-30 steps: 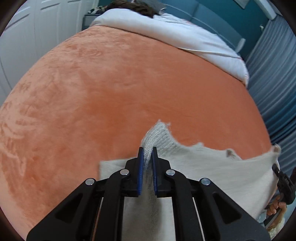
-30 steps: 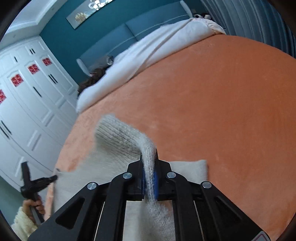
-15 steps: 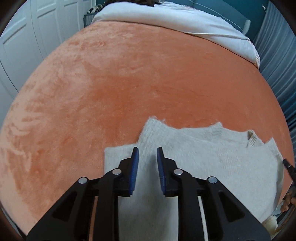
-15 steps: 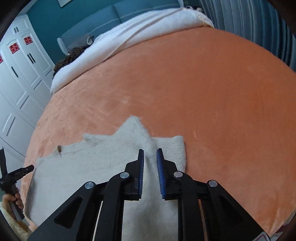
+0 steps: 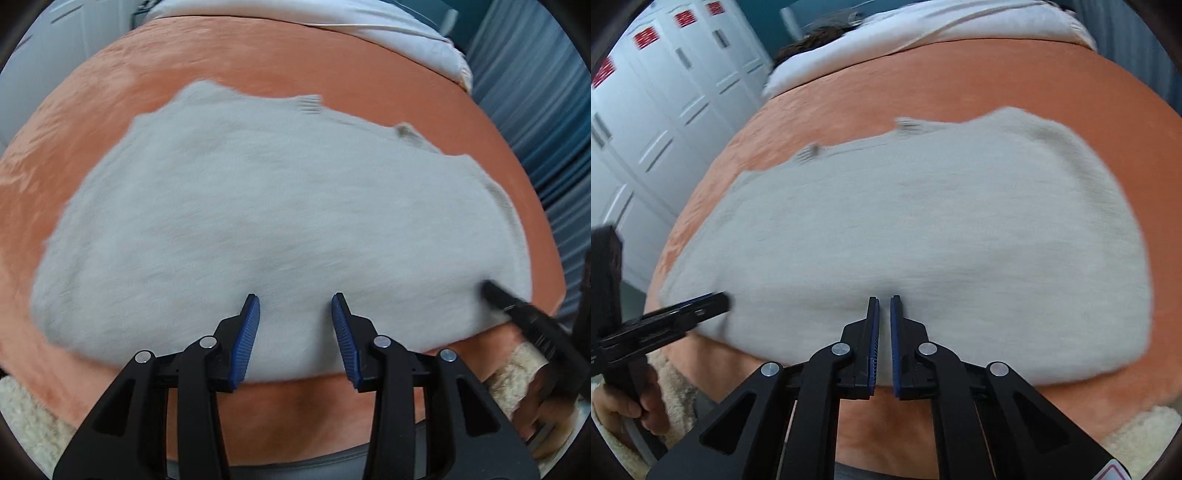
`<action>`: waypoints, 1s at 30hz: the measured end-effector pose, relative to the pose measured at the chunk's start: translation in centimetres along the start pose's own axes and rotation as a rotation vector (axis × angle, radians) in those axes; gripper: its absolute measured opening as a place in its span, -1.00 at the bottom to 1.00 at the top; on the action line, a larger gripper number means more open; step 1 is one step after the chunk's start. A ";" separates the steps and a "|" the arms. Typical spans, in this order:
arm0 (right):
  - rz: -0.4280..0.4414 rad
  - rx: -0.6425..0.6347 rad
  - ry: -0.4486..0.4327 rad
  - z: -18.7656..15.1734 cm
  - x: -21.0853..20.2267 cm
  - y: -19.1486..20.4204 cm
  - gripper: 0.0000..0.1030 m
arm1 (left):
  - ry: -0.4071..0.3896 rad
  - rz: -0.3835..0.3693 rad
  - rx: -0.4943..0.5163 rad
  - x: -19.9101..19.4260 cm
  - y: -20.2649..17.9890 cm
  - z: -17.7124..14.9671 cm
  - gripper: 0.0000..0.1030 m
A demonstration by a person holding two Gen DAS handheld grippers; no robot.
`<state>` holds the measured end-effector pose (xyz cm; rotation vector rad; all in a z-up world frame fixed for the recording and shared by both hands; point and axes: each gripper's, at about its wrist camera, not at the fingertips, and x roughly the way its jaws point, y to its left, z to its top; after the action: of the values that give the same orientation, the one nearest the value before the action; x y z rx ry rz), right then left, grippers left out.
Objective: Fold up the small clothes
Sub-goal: 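Grasp the folded sweater edge with the left gripper and lift it over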
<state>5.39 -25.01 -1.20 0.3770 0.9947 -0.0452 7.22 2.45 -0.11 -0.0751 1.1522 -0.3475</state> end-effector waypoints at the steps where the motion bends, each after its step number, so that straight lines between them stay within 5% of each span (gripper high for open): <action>1: -0.048 0.068 -0.005 -0.3 -0.8 -3.3 -0.94 | 0.001 0.007 -0.036 -0.3 1.8 -0.3 -0.24; 3: -0.121 0.168 0.000 -0.7 -1.6 -8.5 -1.00 | -0.002 0.008 -0.093 -0.8 4.1 -1.1 -0.25; 6: -0.035 0.341 -0.020 -1.9 -3.3 -12.0 -1.00 | -0.016 -0.011 -0.145 -1.4 6.1 -2.1 -0.29; 9: -0.128 0.190 -0.072 -1.9 -5.3 -8.4 -0.88 | -0.085 -0.003 -0.215 -4.1 6.3 -2.6 -0.14; 11: -0.042 0.138 -0.079 -0.7 -5.4 -5.3 -0.88 | -0.170 0.000 -0.288 -5.8 7.3 -2.8 0.46; 12: 0.003 0.110 -0.069 -0.2 -5.1 -3.6 -0.88 | -0.209 0.008 -0.333 -6.5 7.9 -2.9 0.54; 16: 0.136 -0.005 -0.034 2.3 -2.2 4.3 -0.88 | -0.186 0.013 -0.499 -5.2 11.1 -2.8 0.57; 21: 0.159 -0.106 0.005 5.0 2.4 11.8 -0.88 | -0.127 -0.032 -0.638 -2.3 12.7 -3.3 0.57; 26: 0.057 -0.131 0.164 4.4 9.5 13.5 -0.91 | -0.143 -0.057 -0.674 -1.5 12.7 -3.1 0.77; 30: 0.136 -0.042 0.128 3.9 10.7 11.6 -1.00 | -0.171 -0.096 -0.716 -1.1 12.9 -2.4 0.76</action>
<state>16.85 -14.01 -4.78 0.4120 1.0922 0.1242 7.63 15.27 -3.20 -0.7745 1.0569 0.0032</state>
